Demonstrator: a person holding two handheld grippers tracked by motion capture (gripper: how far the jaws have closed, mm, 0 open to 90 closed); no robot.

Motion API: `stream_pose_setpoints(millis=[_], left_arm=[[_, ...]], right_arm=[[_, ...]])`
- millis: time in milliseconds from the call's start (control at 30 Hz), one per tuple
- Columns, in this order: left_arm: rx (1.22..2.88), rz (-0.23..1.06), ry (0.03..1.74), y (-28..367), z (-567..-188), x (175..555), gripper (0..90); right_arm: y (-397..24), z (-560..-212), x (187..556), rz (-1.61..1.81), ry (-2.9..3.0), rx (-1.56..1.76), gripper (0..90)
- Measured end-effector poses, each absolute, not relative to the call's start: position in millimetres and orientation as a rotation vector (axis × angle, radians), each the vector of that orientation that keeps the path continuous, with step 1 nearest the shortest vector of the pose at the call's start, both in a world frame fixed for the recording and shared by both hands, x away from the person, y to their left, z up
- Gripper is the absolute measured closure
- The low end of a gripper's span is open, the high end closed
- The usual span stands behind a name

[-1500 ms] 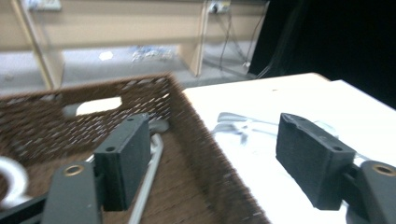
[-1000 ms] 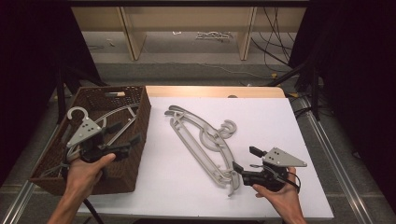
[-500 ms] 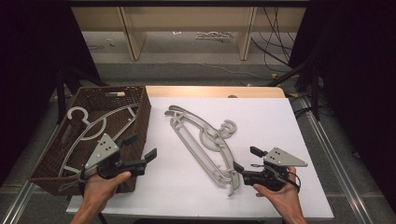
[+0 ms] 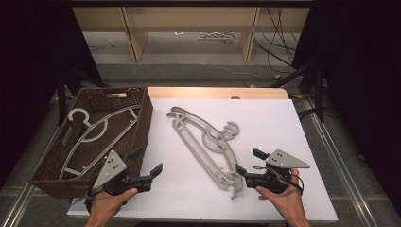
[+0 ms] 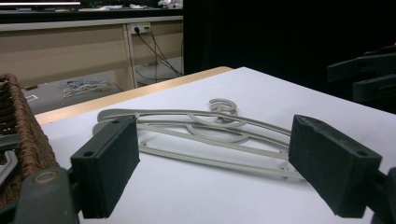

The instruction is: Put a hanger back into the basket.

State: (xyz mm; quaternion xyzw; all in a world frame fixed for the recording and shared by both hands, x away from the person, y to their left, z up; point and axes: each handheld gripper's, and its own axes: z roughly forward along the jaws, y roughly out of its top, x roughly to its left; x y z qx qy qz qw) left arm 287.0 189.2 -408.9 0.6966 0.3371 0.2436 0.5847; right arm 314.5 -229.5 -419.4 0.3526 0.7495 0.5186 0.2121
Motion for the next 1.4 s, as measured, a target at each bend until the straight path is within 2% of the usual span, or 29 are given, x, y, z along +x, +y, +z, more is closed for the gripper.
stream_pose_setpoints(millis=[233,600,1000,1400], left_arm=[[1.63,0.575,0.767,189.4,-416.9,280.3,15.8],[1.63,0.599,0.792,192.6,-418.1,277.9,16.1],[1.637,0.595,0.78,190.8,-418.5,276.5,16.0],[1.623,0.59,0.786,191.5,-417.7,276.0,16.1]], right_arm=[[-224.7,-424.5,321.1,1.373,2.113,1.0,20.3],[-207.6,-436.8,357.4,1.162,2.268,1.027,26.4],[-201.3,-454.1,403.6,0.99,2.341,1.115,36.1],[-189.1,-464.3,426.3,0.884,2.405,1.127,49.7]])
